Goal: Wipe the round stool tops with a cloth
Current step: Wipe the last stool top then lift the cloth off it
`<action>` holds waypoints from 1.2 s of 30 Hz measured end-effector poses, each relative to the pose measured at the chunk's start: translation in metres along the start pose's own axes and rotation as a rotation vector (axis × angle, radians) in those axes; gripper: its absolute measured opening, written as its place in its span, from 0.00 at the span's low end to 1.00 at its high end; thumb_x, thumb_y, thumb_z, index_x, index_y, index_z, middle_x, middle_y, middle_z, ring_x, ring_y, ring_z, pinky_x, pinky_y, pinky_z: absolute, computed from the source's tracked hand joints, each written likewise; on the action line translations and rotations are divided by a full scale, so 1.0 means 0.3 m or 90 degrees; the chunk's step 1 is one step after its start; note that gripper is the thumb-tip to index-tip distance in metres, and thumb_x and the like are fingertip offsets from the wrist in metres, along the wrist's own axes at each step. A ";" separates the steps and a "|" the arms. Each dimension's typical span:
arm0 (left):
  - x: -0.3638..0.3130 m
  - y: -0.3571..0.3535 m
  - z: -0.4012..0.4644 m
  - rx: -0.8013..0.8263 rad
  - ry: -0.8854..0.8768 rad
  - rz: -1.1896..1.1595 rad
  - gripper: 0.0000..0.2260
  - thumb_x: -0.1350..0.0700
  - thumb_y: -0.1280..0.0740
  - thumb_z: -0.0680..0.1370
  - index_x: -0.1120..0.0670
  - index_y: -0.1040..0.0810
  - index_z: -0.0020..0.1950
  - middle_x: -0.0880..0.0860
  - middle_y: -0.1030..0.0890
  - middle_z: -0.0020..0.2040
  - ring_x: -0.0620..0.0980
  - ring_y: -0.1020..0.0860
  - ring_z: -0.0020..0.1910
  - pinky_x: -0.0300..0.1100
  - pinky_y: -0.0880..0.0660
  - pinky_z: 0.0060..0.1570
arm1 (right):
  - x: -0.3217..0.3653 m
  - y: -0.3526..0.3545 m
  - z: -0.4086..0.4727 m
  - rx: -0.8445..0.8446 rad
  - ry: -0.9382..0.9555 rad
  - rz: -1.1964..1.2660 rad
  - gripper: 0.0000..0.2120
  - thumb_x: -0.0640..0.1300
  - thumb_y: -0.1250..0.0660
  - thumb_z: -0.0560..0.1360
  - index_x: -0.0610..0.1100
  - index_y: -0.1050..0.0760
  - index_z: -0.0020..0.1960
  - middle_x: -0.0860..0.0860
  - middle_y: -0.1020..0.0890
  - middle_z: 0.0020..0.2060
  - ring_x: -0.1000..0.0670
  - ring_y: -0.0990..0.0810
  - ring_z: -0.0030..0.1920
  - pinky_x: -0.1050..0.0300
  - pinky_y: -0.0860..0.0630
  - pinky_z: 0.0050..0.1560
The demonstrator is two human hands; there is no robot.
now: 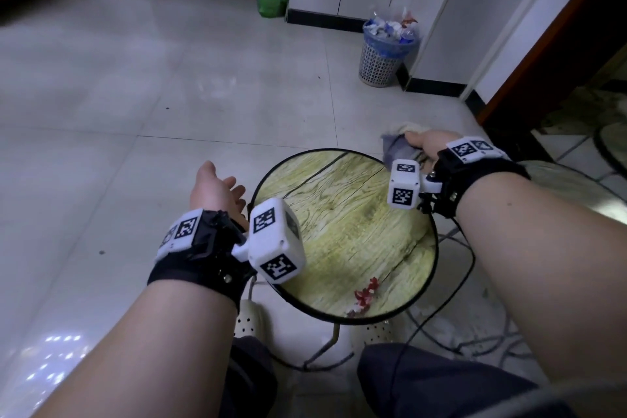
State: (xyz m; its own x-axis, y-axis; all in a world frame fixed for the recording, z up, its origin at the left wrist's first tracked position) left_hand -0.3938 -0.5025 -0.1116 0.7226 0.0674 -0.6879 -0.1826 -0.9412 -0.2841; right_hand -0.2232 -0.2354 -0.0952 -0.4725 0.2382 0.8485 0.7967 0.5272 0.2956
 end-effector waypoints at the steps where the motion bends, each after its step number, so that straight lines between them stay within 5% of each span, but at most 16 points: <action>1: -0.002 -0.002 0.004 0.011 -0.001 -0.009 0.16 0.46 0.46 0.81 0.55 0.30 0.61 0.57 0.24 0.64 0.55 0.26 0.63 0.53 0.31 0.64 | 0.001 -0.019 -0.021 0.022 -0.012 0.117 0.12 0.50 0.39 0.79 0.43 0.21 0.50 0.48 0.18 0.36 0.54 0.19 0.26 0.60 0.20 0.33; 5: -0.008 -0.027 0.003 0.140 0.008 -0.048 0.13 0.49 0.44 0.81 0.57 0.25 0.50 0.54 0.18 0.44 0.48 0.24 0.35 0.39 0.31 0.34 | 0.016 -0.069 -0.180 0.114 -0.022 0.330 0.21 0.54 0.47 0.81 0.42 0.23 0.44 0.47 0.18 0.28 0.52 0.21 0.21 0.65 0.26 0.22; 9: 0.009 -0.071 -0.051 0.237 -0.041 0.046 0.06 0.57 0.37 0.77 0.56 0.24 0.42 0.50 0.18 0.31 0.44 0.27 0.25 0.33 0.35 0.24 | -0.028 -0.051 -0.282 0.190 -0.081 0.330 0.22 0.55 0.46 0.81 0.38 0.24 0.49 0.43 0.16 0.33 0.48 0.17 0.29 0.61 0.22 0.27; 15: 0.046 -0.164 -0.217 0.370 -0.256 0.512 0.03 0.53 0.32 0.76 0.50 0.20 0.42 0.52 0.17 0.45 0.47 0.22 0.40 0.40 0.27 0.39 | -0.043 -0.044 -0.406 0.225 -0.075 0.259 0.11 0.42 0.44 0.80 0.43 0.28 0.42 0.44 0.21 0.31 0.48 0.20 0.26 0.58 0.21 0.28; 18: 0.027 -0.202 -0.275 0.409 -0.332 0.649 0.03 0.49 0.29 0.74 0.47 0.21 0.41 0.49 0.18 0.44 0.45 0.22 0.43 0.41 0.25 0.48 | -0.032 -0.048 -0.462 0.265 -0.049 0.270 0.16 0.39 0.45 0.79 0.41 0.22 0.38 0.43 0.19 0.32 0.48 0.19 0.28 0.59 0.22 0.27; 22: -0.012 -0.234 -0.339 0.446 -0.416 0.720 0.05 0.55 0.27 0.72 0.50 0.22 0.45 0.44 0.23 0.35 0.40 0.27 0.34 0.25 0.32 0.32 | -0.012 -0.028 -0.521 0.289 -0.026 0.292 0.10 0.39 0.43 0.78 0.37 0.23 0.49 0.42 0.16 0.37 0.46 0.16 0.33 0.55 0.19 0.33; 25: -0.049 -0.246 -0.382 0.425 -0.496 0.786 0.05 0.55 0.27 0.73 0.53 0.21 0.44 0.46 0.25 0.33 0.40 0.30 0.31 0.24 0.36 0.26 | -0.002 -0.003 -0.529 0.284 -0.002 0.284 0.14 0.40 0.37 0.72 0.39 0.28 0.57 0.40 0.20 0.45 0.44 0.18 0.39 0.51 0.19 0.40; 29: -0.112 -0.260 -0.404 0.413 -0.546 0.762 0.04 0.56 0.27 0.72 0.53 0.21 0.41 0.46 0.25 0.31 0.36 0.29 0.26 0.25 0.36 0.26 | -0.006 0.027 -0.527 0.201 0.049 0.112 0.02 0.42 0.36 0.77 0.43 0.25 0.46 0.45 0.19 0.39 0.47 0.19 0.37 0.52 0.21 0.37; 32: -0.131 -0.274 -0.407 0.408 -0.551 0.731 0.06 0.58 0.26 0.71 0.53 0.22 0.37 0.47 0.25 0.30 0.37 0.29 0.26 0.25 0.36 0.26 | -0.009 0.050 -0.521 0.107 0.136 -0.130 0.04 0.50 0.30 0.73 0.52 0.23 0.47 0.51 0.18 0.47 0.49 0.20 0.50 0.48 0.23 0.51; 36: -0.116 -0.288 -0.398 0.422 -0.540 0.722 0.09 0.59 0.25 0.70 0.52 0.24 0.34 0.47 0.25 0.30 0.35 0.30 0.22 0.25 0.36 0.26 | 0.024 0.021 -0.542 0.117 0.267 -0.088 0.06 0.43 0.29 0.73 0.52 0.24 0.48 0.55 0.21 0.45 0.55 0.22 0.47 0.59 0.25 0.51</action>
State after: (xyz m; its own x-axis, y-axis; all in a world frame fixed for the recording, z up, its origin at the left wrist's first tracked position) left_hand -0.3236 -0.4630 0.0167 -0.5220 -0.1753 -0.8347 -0.7658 -0.3347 0.5492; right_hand -0.1603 -0.3631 -0.0160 -0.3461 -0.1750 0.9217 0.6389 0.6755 0.3681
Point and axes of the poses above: each hand's wrist, its own z-axis towards the middle knuckle, its own y-axis out of the back of the hand, x = y × z, the point moved 3 cm from there along z, towards the middle knuckle
